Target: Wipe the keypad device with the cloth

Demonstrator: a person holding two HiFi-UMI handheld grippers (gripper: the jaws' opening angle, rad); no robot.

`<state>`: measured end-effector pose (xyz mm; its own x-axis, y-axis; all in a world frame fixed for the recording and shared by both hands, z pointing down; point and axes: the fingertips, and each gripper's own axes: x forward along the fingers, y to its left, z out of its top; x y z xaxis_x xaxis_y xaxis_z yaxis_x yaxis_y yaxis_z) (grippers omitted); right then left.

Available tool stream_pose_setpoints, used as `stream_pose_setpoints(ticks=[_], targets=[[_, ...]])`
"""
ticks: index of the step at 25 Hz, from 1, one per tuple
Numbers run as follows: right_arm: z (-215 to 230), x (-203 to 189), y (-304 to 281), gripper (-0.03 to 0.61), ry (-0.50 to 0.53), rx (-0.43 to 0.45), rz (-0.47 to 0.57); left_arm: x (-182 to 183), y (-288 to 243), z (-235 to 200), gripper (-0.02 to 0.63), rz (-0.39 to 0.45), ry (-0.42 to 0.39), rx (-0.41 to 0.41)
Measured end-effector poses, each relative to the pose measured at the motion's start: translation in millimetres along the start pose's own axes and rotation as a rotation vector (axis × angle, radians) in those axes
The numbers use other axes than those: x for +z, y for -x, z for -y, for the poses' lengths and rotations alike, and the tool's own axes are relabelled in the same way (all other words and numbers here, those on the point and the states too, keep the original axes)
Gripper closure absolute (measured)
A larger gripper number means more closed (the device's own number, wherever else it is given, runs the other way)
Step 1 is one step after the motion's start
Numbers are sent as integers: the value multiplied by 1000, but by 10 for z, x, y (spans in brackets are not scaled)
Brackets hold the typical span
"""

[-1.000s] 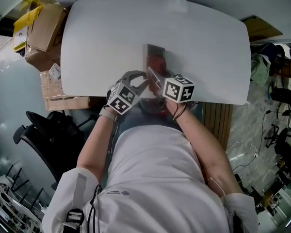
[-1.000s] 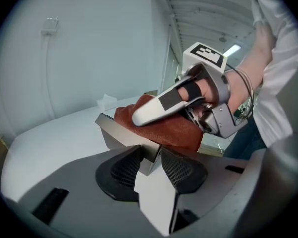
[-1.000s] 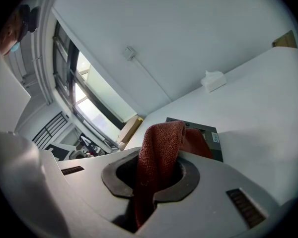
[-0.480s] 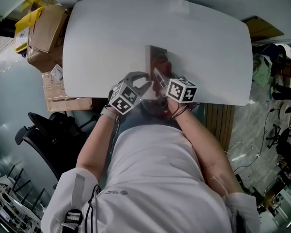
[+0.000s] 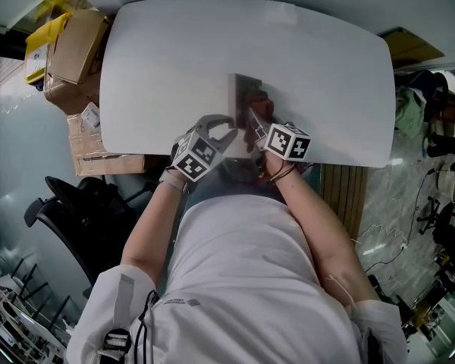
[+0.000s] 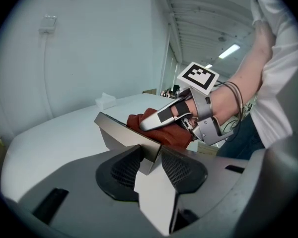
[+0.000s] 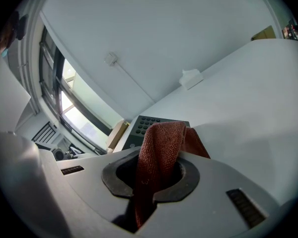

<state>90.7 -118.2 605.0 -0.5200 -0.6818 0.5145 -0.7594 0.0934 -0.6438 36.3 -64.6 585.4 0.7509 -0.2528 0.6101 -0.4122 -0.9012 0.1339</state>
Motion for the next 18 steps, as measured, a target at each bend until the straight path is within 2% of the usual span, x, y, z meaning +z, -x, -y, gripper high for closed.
stream_pose_setpoints(ticks=[10,18], targets=[[376,-40,17,525,-26,-83,-10,-25,-13,-15,491,-9,21,28],[484,-55,33,525,-118,-103,5,-20,5,-16,492,-5,36,56]])
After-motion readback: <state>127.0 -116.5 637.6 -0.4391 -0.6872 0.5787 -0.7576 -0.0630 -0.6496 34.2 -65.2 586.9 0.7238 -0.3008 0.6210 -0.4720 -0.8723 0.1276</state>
